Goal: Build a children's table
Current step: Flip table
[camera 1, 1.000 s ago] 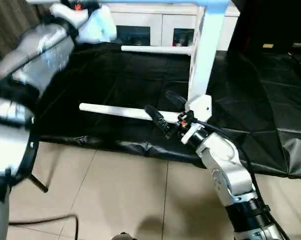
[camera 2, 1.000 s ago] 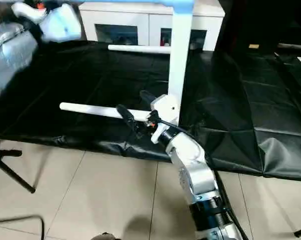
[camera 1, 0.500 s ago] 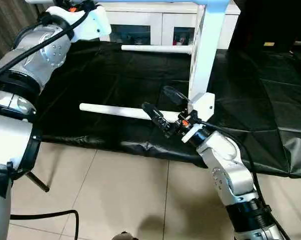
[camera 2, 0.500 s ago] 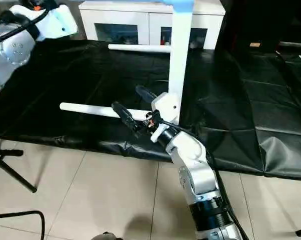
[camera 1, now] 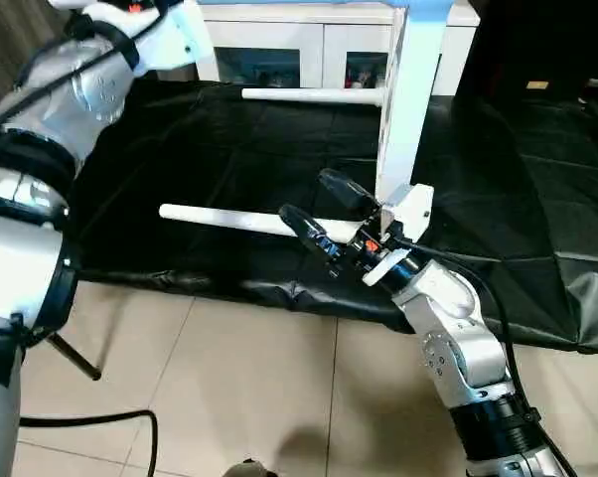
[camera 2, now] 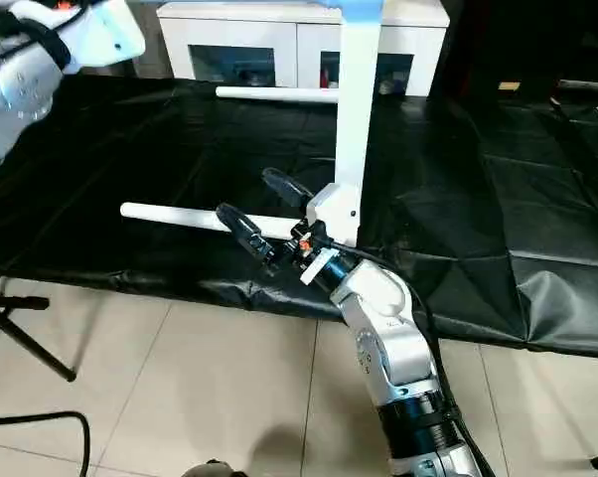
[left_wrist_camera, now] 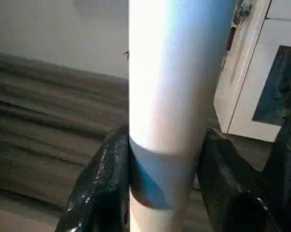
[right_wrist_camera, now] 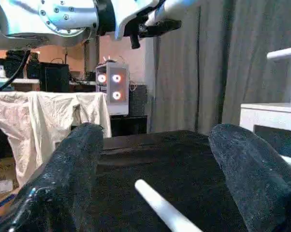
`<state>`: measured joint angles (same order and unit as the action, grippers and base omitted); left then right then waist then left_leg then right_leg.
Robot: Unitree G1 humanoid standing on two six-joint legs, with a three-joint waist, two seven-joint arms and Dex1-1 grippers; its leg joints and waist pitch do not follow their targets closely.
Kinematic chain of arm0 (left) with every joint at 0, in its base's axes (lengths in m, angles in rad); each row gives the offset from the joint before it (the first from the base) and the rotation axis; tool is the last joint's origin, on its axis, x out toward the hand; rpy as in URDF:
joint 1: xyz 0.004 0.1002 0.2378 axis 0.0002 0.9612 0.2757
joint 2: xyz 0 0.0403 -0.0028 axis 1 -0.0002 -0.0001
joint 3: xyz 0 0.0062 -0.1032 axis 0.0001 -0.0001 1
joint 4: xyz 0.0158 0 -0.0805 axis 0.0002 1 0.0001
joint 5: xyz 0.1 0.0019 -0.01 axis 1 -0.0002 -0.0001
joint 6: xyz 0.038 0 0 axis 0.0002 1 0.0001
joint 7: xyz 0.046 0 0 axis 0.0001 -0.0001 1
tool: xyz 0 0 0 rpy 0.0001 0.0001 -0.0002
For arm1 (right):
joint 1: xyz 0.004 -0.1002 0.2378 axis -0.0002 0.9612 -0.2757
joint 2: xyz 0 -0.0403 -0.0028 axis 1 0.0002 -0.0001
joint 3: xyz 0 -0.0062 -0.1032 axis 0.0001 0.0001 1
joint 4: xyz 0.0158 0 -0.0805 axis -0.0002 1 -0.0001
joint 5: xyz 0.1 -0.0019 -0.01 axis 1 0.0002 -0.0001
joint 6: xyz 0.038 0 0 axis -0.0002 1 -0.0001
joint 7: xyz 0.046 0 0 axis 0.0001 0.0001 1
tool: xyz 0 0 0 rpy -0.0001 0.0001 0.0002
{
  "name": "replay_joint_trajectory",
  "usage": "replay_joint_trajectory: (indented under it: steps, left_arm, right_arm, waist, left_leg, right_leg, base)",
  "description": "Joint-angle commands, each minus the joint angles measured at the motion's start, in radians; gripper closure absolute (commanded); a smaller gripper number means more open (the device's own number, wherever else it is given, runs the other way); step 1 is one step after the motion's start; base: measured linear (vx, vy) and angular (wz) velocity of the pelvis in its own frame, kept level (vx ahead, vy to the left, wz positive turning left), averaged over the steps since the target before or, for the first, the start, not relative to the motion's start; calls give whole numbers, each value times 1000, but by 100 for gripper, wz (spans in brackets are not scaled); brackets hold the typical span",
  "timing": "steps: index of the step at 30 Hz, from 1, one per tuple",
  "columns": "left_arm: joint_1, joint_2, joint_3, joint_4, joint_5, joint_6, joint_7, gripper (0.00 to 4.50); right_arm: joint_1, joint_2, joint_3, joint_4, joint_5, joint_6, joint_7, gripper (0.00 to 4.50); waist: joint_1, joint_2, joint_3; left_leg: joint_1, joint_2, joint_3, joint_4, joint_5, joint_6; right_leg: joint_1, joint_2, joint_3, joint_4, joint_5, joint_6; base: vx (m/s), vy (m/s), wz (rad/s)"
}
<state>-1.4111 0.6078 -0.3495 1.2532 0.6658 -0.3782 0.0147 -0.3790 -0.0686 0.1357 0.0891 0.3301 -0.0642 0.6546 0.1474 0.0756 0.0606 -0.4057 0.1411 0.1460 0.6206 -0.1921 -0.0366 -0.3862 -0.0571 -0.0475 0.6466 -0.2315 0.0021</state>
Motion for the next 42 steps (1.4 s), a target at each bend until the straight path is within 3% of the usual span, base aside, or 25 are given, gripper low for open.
replay_joint_trajectory:
  steps: [1, 7, 8, 10, 12, 17, 25, 28, 29, 31, 32, 34, 35, 37, 42]
  left_arm:
    - [-16, -18, 27, 25, -41, 17, -80, 278]
    - [-23, -42, 101, 39, -133, 76, -181, 286]
    - [-27, -59, 169, 44, -214, 131, -243, 286]
    - [-27, -64, 189, 45, -238, 150, -263, 286]
    - [-27, -82, 248, 47, -313, 204, -314, 286]
    - [-42, -105, 356, 42, -430, 328, -393, 281]
    - [-45, -110, 428, 18, -492, 399, -386, 275]
    - [-44, -111, 448, 7, -505, 407, -380, 275]
    - [-42, -111, 457, -2, -512, 407, -377, 275]
    - [-38, -112, 481, -18, -534, 417, -370, 275]
    - [-30, -113, 493, -32, -545, 423, -361, 275]
    - [-26, -115, 498, -37, -550, 426, -358, 275]
    - [-7, -122, 523, -59, -576, 440, -343, 275]
    - [36, -134, 550, -96, -606, 452, -318, 275]
    - [77, -144, 558, -142, -621, 473, -312, 275]
  right_arm:
    - [-8, 6, -8, -21, 5, -15, 3, 61]
    - [-6, 7, -8, -17, -1, -18, -2, 61]
    - [-2, 8, -8, -17, -4, -19, -6, 61]
    - [-1, 8, -8, -17, -4, -19, -6, 61]
    - [2, 8, -8, -17, -5, -20, -8, 61]
    - [2, 0, -12, -18, -5, -18, -2, 61]
    - [-8, -38, -41, -8, -7, -16, 8, 61]
    - [-8, -45, -53, -6, -7, -16, 0, 61]
    - [-6, -47, -57, -8, -8, -15, -5, 61]
    - [4, -46, -65, -14, -22, -19, -34, 61]
    - [11, -38, -80, -10, -41, -24, -81, 61]
    - [13, -34, -89, -8, -48, -27, -102, 61]
    - [24, -12, -126, 2, -68, -45, -193, 61]
    - [63, 26, -179, -13, -31, -42, -265, 35]
    - [126, 50, -204, -33, 6, -44, -270, 1]
  waist:
    - [1, 15, -77]
    - [7, 16, -77]
    - [8, 15, -77]
    - [12, 14, -77]
    - [19, 13, -77]
    - [28, 19, -77]
    - [44, 21, -79]
    - [47, 21, -88]
    - [48, 20, -96]
    - [48, 20, -98]
    - [47, 15, -98]
    - [48, 19, -100]
    - [48, 18, -101]
    - [46, 12, -97]
    - [40, 16, -96]
  left_leg:
    - [29, 96, -46, -84, -240, -19]
    - [31, 97, -44, -84, -235, -6]
    - [31, 97, -44, -83, -233, -3]
    - [30, 95, -40, -80, -216, 9]
    - [26, 94, -37, -78, -182, 33]
    - [23, 96, -36, -77, -165, 61]
    - [23, 98, -34, -75, -162, 66]
    - [21, 96, -33, -68, -115, 83]
    - [18, 95, -31, -58, -59, 107]
    - [12, 92, -30, -53, -36, 134]
    - [12, 92, -28, -52, -35, 143]
    - [12, 92, -28, -51, -31, 148]
    - [12, 97, -29, -51, -21, 146]
    - [10, 91, -22, -53, -54, 158]
    - [10, 93, -16, -61, -103, 154]
  right_leg:
    - [38, -117, 58, -62, 114, -239]
    - [35, -118, 58, -63, 103, -248]
    - [35, -118, 58, -63, 103, -249]
    - [35, -120, 58, -62, 99, -254]
    - [36, -124, 59, -65, 79, -253]
    - [32, -123, 58, -70, 6, -240]
    - [26, -122, 60, -70, -33, -225]
    - [25, -119, 56, -61, 60, -229]
    - [22, -117, 52, -50, 160, -237]
    - [20, -116, 47, -44, 215, -240]
    - [18, -115, 46, -45, 218, -241]
    - [15, -115, 45, -43, 213, -242]
    - [12, -118, 45, -40, 216, -244]
    - [10, -118, 43, -47, 169, -252]
    - [8, -116, 38, -52, 83, -240]
  base:
    - [0, 0, 0]
    - [0, 0, 0]
    - [0, 0, 0]
    - [0, 0, 0]
    - [0, 0, 0]
    - [0, 0, 0]
    - [0, 0, 0]
    - [0, 0, 0]
    - [0, 0, 0]
    - [0, 0, 0]
    - [0, 0, 0]
    - [0, 0, 0]
    - [0, 0, 0]
    - [0, 0, 0]
    - [0, 0, 0]
